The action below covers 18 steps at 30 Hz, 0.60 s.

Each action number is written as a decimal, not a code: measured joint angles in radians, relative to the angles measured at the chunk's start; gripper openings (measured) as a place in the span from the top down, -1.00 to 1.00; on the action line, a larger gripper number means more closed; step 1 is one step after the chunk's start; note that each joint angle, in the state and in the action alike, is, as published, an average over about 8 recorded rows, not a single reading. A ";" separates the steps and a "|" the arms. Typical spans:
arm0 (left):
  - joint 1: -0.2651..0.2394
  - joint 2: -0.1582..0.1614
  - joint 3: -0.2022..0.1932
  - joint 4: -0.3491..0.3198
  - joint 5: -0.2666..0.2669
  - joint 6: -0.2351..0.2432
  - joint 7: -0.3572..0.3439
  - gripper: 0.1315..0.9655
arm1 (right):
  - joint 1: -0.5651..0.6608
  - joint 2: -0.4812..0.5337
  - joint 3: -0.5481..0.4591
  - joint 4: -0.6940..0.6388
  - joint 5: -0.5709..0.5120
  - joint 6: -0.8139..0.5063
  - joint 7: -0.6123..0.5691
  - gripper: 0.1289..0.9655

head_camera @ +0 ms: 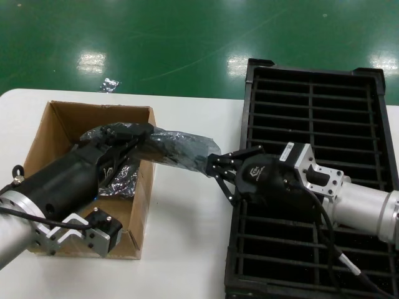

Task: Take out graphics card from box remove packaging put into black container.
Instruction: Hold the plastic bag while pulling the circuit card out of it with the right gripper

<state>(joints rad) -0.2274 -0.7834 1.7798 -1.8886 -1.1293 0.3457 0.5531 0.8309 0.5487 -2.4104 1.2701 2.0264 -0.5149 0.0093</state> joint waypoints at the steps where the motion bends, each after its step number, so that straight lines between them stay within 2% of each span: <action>1: 0.000 0.000 0.000 0.000 0.000 0.000 0.000 0.98 | -0.003 -0.009 0.012 -0.005 -0.012 -0.010 0.001 0.99; 18: 0.000 0.000 0.000 0.000 0.000 0.000 0.000 0.98 | -0.068 -0.117 0.156 -0.025 -0.218 -0.087 0.036 0.99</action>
<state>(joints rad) -0.2274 -0.7834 1.7798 -1.8886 -1.1293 0.3457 0.5531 0.7629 0.4314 -2.2544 1.2447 1.8086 -0.6022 0.0453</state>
